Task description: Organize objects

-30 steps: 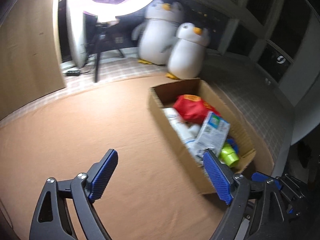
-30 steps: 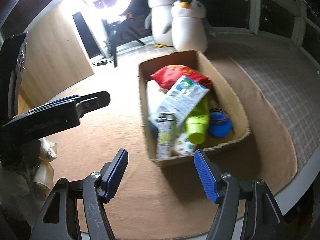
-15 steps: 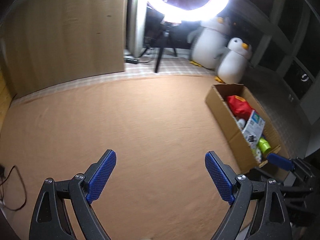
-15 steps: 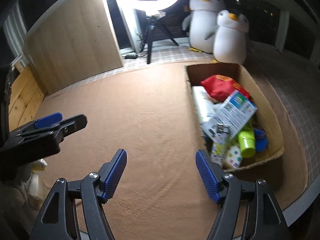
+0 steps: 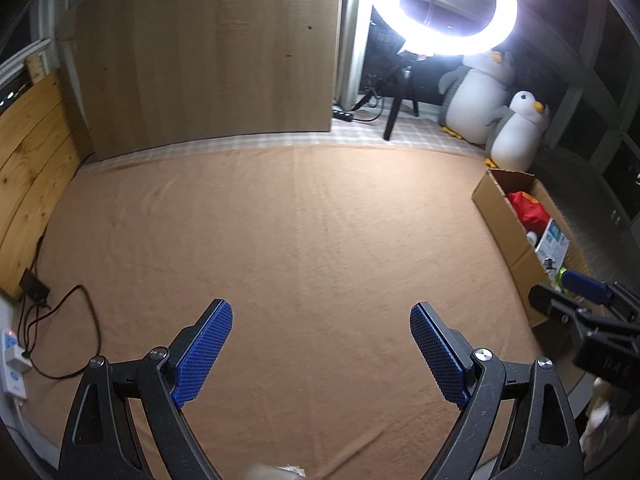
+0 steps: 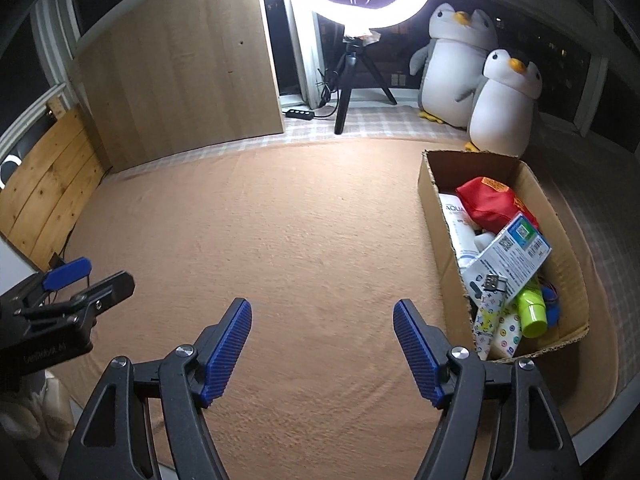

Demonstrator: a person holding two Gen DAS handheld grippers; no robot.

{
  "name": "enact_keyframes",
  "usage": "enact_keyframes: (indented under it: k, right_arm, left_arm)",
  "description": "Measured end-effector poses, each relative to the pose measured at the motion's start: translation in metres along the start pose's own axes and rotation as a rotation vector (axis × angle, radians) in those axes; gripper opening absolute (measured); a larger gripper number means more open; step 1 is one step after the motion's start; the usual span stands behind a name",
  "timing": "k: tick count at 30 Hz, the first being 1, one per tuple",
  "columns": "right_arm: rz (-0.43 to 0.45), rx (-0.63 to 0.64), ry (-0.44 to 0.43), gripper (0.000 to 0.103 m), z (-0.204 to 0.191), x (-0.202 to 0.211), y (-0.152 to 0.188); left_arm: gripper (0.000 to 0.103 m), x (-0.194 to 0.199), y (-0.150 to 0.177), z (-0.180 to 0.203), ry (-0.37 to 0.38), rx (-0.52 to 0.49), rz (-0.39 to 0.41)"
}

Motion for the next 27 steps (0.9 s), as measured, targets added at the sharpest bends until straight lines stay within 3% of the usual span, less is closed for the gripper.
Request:
enact_keyframes:
  k: [14,27]
  right_arm:
    - [0.012,0.022,0.016,0.073,-0.013,-0.003,0.005]
    - [0.009,0.046,0.03,0.074,-0.019,-0.007,0.008]
  left_arm:
    - [0.096,0.013,0.022,-0.023,-0.036,0.054,-0.016]
    - [0.097,0.011,0.023,-0.026,-0.045,0.069,-0.021]
Point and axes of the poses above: each gripper's, at about its wrist camera, not at the fingertips, and x roughly against the way its jaws point, z to its right, y to its underside, the point moved 6 cm from there along -x, roughly the way its jaws point, and after that the axes turned 10 degrees about y, right-handed, at the moved point
